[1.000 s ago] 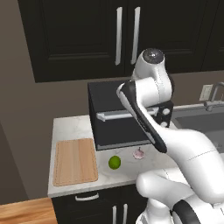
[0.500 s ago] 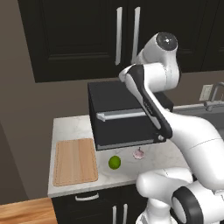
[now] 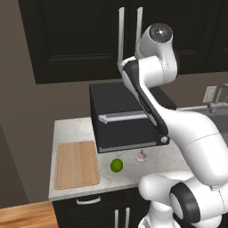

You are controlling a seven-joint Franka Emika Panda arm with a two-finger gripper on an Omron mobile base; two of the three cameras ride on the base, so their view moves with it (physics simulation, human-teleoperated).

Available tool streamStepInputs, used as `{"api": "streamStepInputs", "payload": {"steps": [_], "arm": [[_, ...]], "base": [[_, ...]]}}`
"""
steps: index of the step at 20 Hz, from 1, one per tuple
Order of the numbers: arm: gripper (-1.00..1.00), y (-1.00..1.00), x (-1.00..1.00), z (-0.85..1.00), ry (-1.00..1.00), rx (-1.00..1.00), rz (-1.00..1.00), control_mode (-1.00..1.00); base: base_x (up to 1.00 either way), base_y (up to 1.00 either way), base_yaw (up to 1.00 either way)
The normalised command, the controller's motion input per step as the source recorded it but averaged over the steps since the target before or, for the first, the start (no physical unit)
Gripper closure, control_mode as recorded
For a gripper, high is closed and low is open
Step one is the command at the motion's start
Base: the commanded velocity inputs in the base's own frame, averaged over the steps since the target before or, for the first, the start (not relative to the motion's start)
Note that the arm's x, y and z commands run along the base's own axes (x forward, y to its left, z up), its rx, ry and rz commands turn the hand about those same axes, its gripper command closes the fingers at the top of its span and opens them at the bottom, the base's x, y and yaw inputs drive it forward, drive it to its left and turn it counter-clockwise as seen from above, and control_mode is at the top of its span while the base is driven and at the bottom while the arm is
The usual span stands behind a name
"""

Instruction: Open the cabinet. Place the bowl and condiment on the counter. Then place the lime and garlic on the cutting board.

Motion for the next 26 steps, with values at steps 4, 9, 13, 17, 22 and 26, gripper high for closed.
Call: {"api": "streamStepInputs", "payload": {"steps": [4, 9, 13, 17, 22, 26], "arm": [[-1.0, 0.0, 0.0, 0.03, -0.03, 0.01, 0.0, -1.0], [-1.0, 0.0, 0.12, 0.28, -0.15, 0.04, 0.0, -1.0], [-1.0, 0.0, 0.38, 0.01, -0.05, 0.08, -0.05, -1.0], [-1.0, -0.11, 0.51, 0.0, 0.0, 0.08, -0.06, -1.0], [-1.0, -0.26, 0.52, 0.0, 0.0, 0.07, -0.11, -1.0], [-1.0, -0.28, 0.54, 0.0, 0.0, 0.05, -0.1, -1.0]], "base": [[0.0, 0.0, 0.0], [0.0, 0.0, 0.0], [0.0, 0.0, 0.0], [0.0, 0.0, 0.0], [0.0, 0.0, 0.0], [0.0, 0.0, 0.0]]}}
